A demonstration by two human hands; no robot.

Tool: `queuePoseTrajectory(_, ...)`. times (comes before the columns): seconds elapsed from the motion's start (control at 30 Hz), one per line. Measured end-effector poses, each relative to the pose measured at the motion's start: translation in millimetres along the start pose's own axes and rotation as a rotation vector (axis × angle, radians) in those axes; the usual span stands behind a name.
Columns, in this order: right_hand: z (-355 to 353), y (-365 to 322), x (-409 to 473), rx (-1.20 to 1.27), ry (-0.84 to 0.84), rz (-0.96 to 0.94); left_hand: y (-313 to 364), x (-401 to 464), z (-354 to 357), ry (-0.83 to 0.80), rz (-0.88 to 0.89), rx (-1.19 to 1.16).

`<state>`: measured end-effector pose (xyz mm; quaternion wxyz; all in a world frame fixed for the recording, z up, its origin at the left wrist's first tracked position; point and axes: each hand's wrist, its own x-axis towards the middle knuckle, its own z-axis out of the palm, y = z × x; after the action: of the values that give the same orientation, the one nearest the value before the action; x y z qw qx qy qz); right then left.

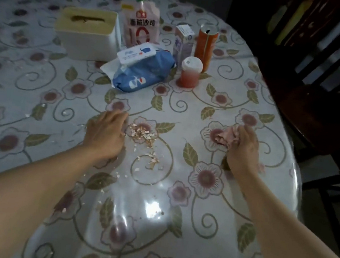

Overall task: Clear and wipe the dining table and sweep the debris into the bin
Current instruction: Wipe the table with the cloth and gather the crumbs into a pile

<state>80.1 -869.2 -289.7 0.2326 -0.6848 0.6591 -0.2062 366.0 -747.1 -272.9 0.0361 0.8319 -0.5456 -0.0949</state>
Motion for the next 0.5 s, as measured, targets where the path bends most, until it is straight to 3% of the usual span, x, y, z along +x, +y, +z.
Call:
queuePoseTrajectory(0.2, 17.4, -14.1, -27.1, -0.049, 0.053, -0.082, -12.3, -0.6, 17.4, 0.032, 0.020, 0.002)
queuePoseTrajectory(0.5, 65.3, -79.4, -181.2, 0.126, -0.098, -0.386, -14.8, -1.6, 12.5, -0.014, 0.020, -0.023)
